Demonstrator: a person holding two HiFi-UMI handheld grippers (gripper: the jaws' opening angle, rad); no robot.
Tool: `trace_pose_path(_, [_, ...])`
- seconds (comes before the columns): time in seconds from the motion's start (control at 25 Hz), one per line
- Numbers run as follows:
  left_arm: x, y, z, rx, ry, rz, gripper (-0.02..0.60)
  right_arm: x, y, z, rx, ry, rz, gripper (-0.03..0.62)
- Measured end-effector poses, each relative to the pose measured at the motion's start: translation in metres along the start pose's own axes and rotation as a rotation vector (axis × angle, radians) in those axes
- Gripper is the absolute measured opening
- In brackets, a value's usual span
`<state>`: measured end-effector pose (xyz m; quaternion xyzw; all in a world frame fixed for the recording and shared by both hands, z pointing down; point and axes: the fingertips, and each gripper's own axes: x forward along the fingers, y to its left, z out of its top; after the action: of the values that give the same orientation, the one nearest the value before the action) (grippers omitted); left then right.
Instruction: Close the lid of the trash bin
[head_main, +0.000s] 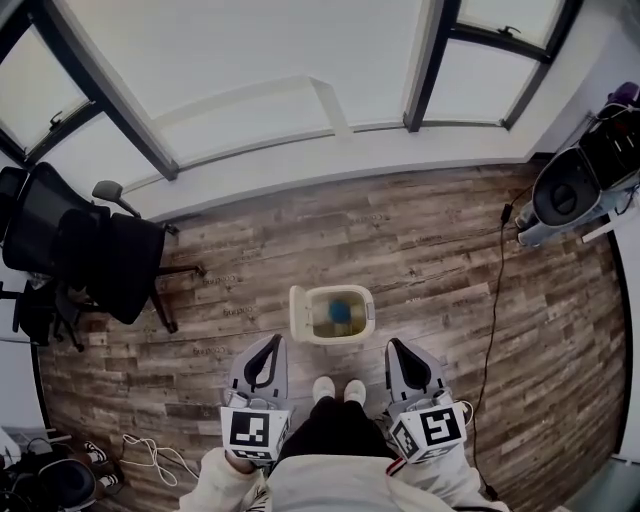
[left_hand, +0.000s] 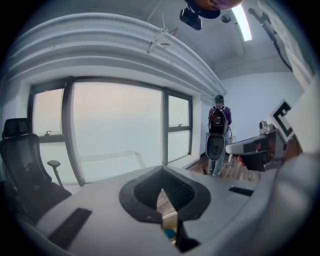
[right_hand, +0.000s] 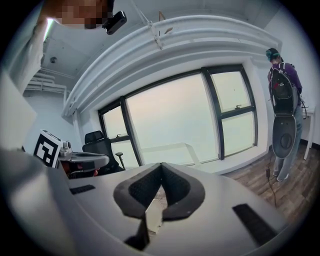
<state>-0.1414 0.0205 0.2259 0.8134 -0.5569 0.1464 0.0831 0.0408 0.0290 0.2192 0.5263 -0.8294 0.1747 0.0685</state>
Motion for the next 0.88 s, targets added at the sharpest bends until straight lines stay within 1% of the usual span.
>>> trace_pose_path(0.12, [0.019,0.011,-0.023,-0.01,0.016,-0.003,0.006,0.023,-0.004,-0.016,0.003,0.026,-0.005,0.023])
trace_pose_path(0.24, [0.036,0.016,-0.04,-0.023,0.059,-0.018,0.006,0.044,-0.007,-0.034,0.014,0.041,0.002,0.023])
trace_pose_path(0.4, [0.052,0.022,-0.073,-0.027,0.073,-0.029,0.006,0.064,-0.009,-0.06,0.012,0.059,0.004,0.023])
trace_pose_path(0.52, [0.064,0.028,-0.095,-0.051,0.108,-0.024,0.006,0.076,-0.009,-0.083,0.02,0.076,0.006,0.023])
trace_pose_path(0.6, [0.072,0.033,-0.111,-0.072,0.112,-0.007,0.006,0.081,-0.007,-0.098,0.022,0.09,0.009,0.023])
trace_pose_path(0.72, [0.086,0.037,-0.144,-0.105,0.118,-0.003,0.006,0.086,-0.007,-0.119,0.002,0.114,0.023,0.023])
trace_pose_path(0.8, [0.094,0.038,-0.169,-0.104,0.126,-0.007,0.006,0.089,-0.007,-0.13,-0.001,0.118,0.027,0.023])
trace_pose_path(0.88, [0.101,0.039,-0.184,-0.098,0.128,-0.005,0.006,0.092,-0.012,-0.142,-0.003,0.119,0.022,0.023])
